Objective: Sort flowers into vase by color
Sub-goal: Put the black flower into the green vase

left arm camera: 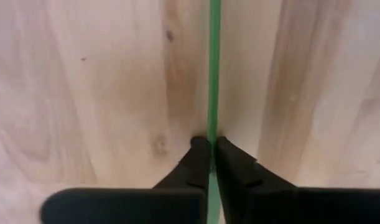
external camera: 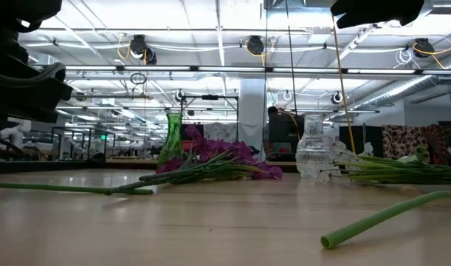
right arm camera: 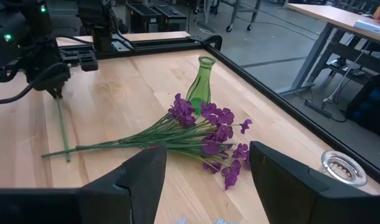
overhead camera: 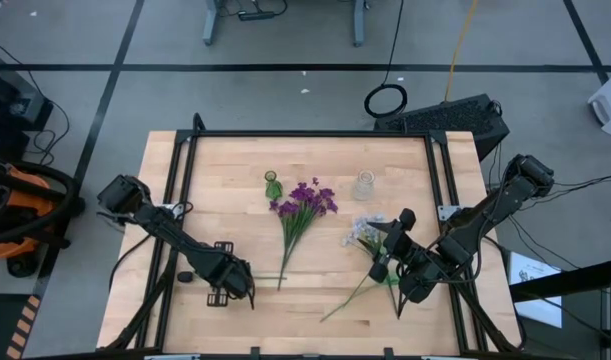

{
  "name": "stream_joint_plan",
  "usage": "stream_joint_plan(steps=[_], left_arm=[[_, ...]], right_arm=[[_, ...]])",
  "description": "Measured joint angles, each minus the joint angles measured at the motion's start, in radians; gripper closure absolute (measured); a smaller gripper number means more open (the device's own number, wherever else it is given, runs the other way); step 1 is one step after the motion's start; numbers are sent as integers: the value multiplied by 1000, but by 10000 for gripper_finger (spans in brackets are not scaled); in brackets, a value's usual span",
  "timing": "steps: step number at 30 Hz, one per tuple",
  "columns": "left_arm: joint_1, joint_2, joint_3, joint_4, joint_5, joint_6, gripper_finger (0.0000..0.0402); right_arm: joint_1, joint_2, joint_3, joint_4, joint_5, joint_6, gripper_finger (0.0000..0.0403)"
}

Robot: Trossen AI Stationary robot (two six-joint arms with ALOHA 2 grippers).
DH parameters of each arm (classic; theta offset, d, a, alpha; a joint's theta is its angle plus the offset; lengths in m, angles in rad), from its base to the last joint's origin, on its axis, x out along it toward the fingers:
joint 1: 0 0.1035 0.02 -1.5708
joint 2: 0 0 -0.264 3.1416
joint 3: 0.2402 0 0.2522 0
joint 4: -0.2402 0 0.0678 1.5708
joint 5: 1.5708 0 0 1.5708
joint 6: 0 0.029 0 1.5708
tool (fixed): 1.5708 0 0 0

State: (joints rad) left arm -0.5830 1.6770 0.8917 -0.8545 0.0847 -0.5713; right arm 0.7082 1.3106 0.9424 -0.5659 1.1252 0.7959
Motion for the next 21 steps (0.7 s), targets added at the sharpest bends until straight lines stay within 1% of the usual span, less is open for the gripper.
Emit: stream_joint_plan(steps=[1,3,5,8,15,18,21], left_arm=[[0,-8,0,-3,-4,-8,392],[1,-30,-3,-33,-28,-29,388],[2,-56,-3,-61,-30,-50,386],[1,-102,-1,-145,-29,-84,388],[1,-183,91,-353,-26,-104,394],[1,-204,141,-404,-70,-98,394],[1,-216,179,-402,-130,-95,395]], right_arm=[[0,0,0,0,0,0,181],[0,0,0,0,0,1,181],[0,0,0,3,0,1,181],[0,0,0,21,-2,3,181],[0,0,0,26,-30,4,181],[0,0,0,35,-32,4,181],[0,0,0,56,-33,-16,181]])
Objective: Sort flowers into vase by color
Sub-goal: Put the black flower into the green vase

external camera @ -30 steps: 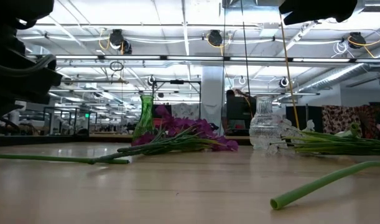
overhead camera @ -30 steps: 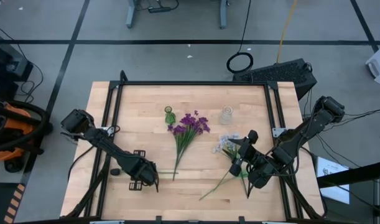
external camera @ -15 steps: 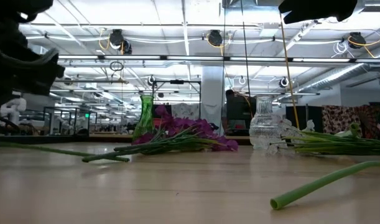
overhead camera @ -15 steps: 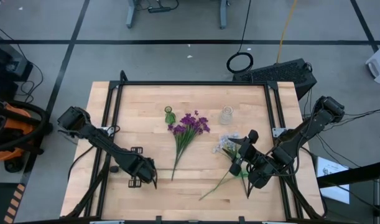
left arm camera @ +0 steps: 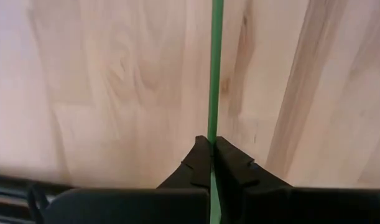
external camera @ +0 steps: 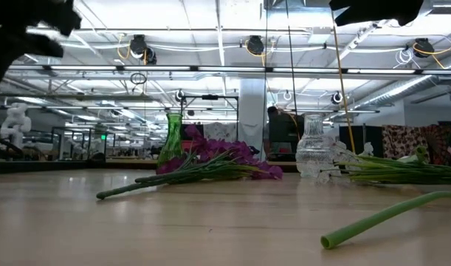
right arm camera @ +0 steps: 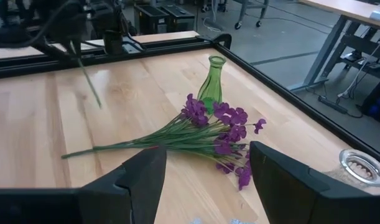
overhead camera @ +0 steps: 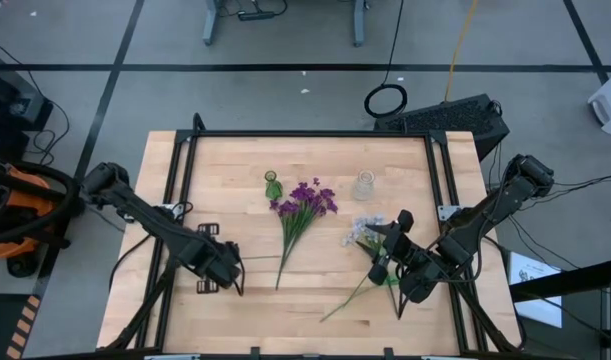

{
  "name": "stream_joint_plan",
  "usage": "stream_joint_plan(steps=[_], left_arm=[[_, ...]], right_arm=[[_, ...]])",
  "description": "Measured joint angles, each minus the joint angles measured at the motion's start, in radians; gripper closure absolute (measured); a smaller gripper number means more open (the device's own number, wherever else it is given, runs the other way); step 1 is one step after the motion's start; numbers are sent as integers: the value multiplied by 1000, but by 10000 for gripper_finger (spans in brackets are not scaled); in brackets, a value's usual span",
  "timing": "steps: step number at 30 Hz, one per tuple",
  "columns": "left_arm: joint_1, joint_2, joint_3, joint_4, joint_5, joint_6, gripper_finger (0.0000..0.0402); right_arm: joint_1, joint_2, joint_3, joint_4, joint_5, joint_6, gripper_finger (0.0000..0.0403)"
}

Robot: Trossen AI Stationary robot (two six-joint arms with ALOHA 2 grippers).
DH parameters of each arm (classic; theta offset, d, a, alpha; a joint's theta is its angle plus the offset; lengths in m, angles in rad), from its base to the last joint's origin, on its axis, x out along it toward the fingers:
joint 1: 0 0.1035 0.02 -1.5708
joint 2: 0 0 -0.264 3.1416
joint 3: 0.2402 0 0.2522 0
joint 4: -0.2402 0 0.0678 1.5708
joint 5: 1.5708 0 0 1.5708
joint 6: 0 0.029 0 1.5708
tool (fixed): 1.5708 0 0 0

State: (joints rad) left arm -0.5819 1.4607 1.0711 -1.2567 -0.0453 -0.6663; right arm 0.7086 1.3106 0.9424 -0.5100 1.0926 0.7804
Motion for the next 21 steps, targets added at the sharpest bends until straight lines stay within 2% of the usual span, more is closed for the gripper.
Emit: stream_joint_plan(steps=[4,12,21], left_arm=[[1,-1,34,4,-55,23,396],[56,-1,43,59,-84,104,396],[129,-1,43,136,-74,203,397]], right_arm=[[-1,0,0,77,-72,-92,181],[-25,0,0,329,-328,-384,181],[-110,0,0,441,-462,-552,181]])
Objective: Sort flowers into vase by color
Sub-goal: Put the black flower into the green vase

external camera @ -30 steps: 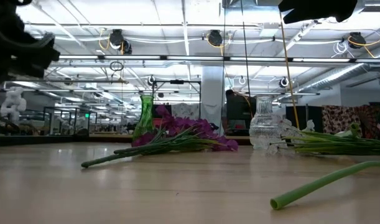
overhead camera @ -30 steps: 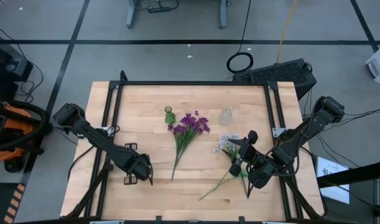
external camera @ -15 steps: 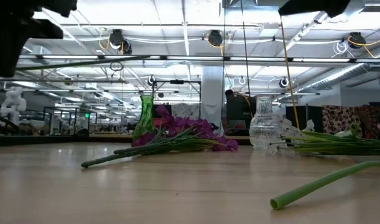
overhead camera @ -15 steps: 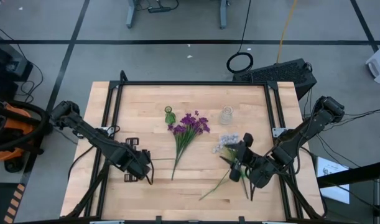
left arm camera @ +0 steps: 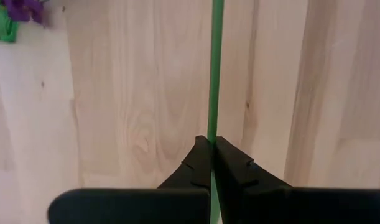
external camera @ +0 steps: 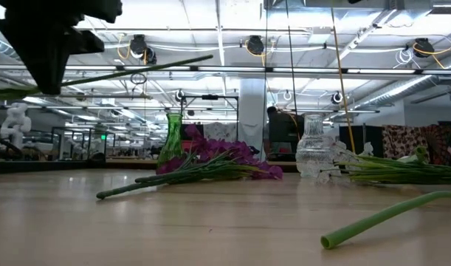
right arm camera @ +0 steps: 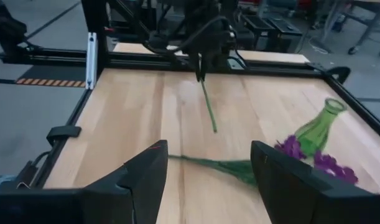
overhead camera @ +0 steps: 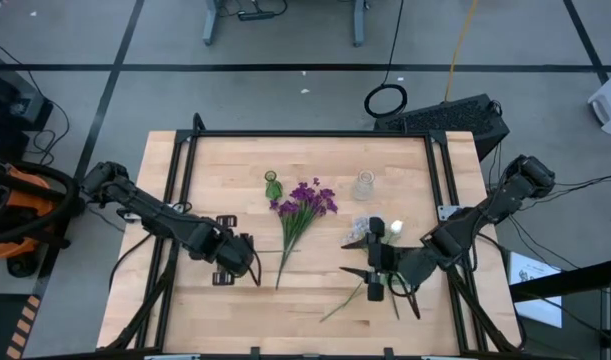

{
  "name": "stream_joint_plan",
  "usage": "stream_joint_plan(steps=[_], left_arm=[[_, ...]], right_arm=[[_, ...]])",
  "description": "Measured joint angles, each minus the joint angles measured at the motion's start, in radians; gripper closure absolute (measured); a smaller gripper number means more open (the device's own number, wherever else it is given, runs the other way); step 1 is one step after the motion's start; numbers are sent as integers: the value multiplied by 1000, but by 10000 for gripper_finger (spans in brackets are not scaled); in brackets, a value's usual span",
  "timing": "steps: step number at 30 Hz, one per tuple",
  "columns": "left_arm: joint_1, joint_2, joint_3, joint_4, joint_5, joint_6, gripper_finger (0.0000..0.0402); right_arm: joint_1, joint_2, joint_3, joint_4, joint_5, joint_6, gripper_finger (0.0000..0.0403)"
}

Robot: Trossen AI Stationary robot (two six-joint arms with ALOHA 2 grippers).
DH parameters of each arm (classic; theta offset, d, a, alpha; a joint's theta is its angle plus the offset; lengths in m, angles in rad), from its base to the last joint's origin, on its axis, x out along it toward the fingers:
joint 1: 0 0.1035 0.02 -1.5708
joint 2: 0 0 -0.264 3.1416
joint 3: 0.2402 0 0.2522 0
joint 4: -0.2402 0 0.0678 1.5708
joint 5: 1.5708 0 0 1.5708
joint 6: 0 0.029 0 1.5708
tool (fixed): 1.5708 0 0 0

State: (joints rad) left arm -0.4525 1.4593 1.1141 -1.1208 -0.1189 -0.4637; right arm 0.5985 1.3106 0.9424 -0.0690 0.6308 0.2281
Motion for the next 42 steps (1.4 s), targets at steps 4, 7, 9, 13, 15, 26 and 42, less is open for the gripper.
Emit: stream_joint_plan(steps=[4,7,9,13,15,26,42], left_arm=[[25,0,0,26,8,9,397],[43,0,0,51,8,9,397],[55,0,0,62,10,11,397],[84,0,0,96,10,61,397],[105,0,0,123,10,87,397],[228,8,0,173,14,157,397],[297,79,-1,175,37,273,397]], right_arm=[[-65,0,0,47,-85,-30,181],[-105,0,0,63,-100,-29,181],[-134,0,0,62,-140,-30,181],[-206,20,0,83,-294,-41,181],[-236,48,0,102,-345,-56,181],[-340,189,0,212,-454,-81,181],[-435,211,0,218,-517,-339,181]])
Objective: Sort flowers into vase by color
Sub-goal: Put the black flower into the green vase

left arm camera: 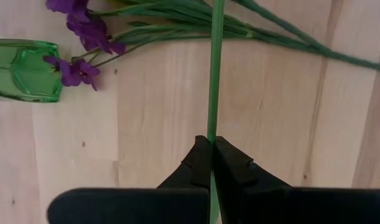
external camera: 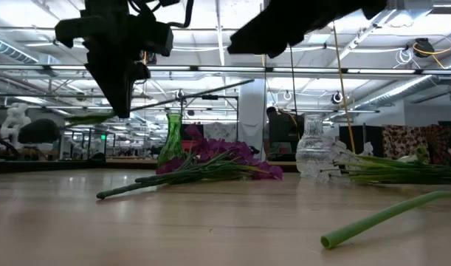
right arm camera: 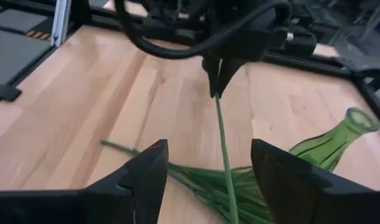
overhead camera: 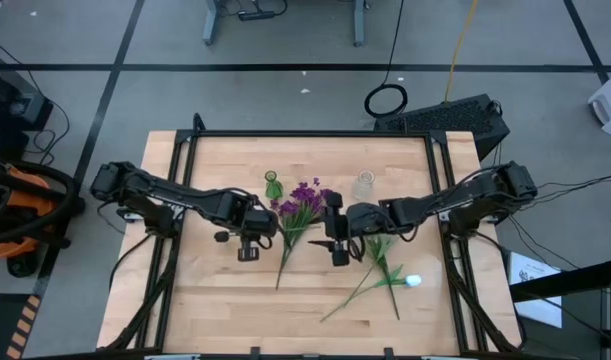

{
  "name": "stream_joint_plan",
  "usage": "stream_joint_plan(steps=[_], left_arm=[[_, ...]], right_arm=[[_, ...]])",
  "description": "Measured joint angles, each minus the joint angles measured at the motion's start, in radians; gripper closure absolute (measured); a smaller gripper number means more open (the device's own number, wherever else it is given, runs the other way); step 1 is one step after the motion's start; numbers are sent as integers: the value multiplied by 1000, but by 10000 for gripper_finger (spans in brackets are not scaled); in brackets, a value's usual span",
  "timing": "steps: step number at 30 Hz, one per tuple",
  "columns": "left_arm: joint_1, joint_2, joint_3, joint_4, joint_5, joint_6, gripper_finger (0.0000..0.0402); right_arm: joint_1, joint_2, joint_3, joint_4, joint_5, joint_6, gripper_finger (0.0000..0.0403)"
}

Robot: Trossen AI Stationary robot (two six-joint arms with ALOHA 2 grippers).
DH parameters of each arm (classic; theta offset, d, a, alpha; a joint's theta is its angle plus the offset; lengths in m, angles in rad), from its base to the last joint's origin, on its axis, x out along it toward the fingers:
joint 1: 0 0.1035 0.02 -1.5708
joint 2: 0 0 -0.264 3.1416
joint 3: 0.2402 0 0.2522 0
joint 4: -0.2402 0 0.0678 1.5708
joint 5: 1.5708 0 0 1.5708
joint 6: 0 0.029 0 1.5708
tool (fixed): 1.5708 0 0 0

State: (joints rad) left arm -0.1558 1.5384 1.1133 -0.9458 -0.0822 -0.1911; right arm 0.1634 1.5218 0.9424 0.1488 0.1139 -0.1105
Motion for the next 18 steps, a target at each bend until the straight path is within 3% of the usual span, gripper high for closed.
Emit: stream_joint_plan(steps=[12,18], left_arm=[[-1,5,0,14,0,16,397],[-1,4,0,17,0,16,397]], right_arm=[[-71,91,1,5,-118,3,183],[-74,137,1,18,-112,13,227]])
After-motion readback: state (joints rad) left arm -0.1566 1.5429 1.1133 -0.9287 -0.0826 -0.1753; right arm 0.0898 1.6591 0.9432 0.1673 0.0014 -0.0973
